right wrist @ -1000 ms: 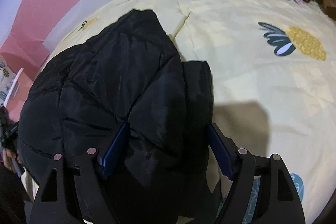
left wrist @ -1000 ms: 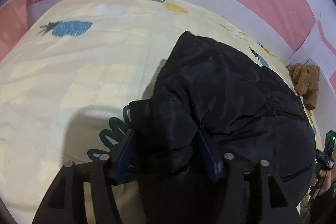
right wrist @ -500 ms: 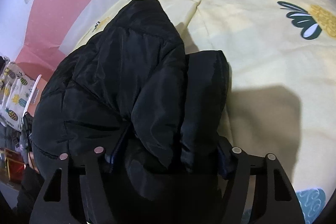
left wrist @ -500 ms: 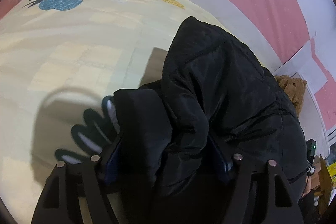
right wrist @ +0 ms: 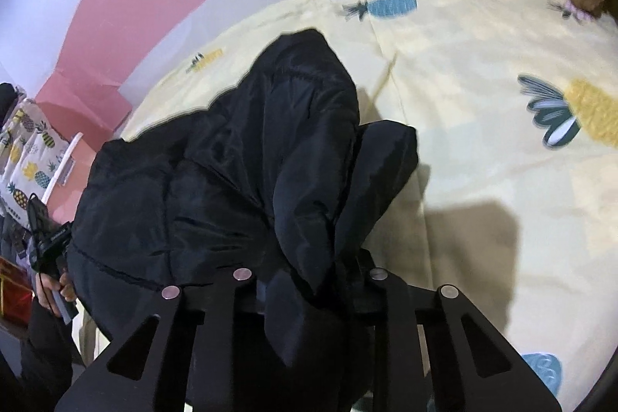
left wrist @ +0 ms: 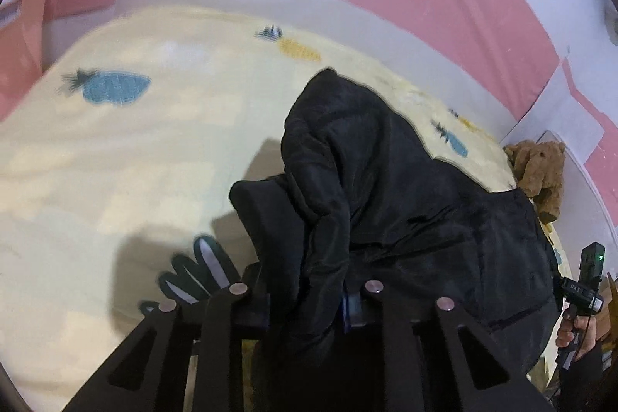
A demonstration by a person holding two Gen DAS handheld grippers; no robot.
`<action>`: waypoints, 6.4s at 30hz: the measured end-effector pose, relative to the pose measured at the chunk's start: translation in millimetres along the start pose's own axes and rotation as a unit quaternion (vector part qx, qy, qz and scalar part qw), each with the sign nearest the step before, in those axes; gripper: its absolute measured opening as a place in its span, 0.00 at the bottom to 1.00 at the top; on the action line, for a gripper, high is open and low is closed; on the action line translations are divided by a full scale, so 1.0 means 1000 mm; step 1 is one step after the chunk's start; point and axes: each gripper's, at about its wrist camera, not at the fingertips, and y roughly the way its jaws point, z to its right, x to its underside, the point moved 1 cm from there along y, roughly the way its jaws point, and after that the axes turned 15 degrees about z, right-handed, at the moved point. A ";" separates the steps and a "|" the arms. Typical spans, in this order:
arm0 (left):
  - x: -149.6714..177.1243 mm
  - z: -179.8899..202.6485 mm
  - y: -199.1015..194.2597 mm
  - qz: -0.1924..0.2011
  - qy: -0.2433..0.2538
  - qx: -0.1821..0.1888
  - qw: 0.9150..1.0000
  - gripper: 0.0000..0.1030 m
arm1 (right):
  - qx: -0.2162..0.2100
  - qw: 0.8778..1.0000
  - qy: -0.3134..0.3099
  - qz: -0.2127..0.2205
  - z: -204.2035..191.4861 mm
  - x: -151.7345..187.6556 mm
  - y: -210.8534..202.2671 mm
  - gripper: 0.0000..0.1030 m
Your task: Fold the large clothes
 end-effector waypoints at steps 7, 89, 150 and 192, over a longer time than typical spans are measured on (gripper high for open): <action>-0.038 -0.011 -0.040 0.038 0.018 -0.014 0.999 0.23 | -0.029 0.999 -0.021 0.024 -0.045 -0.025 0.000 0.21; 0.016 0.011 -0.132 0.070 0.070 -0.167 0.981 0.53 | -0.033 0.984 -0.172 0.037 -0.227 0.065 -0.019 0.58; 0.118 0.083 -0.236 0.050 0.057 -0.172 0.982 0.61 | -0.010 0.972 -0.234 0.028 -0.243 0.161 -0.124 0.68; 0.119 0.084 -0.237 0.053 0.059 -0.178 0.981 0.61 | -0.006 0.972 -0.234 0.035 -0.248 0.160 -0.129 0.67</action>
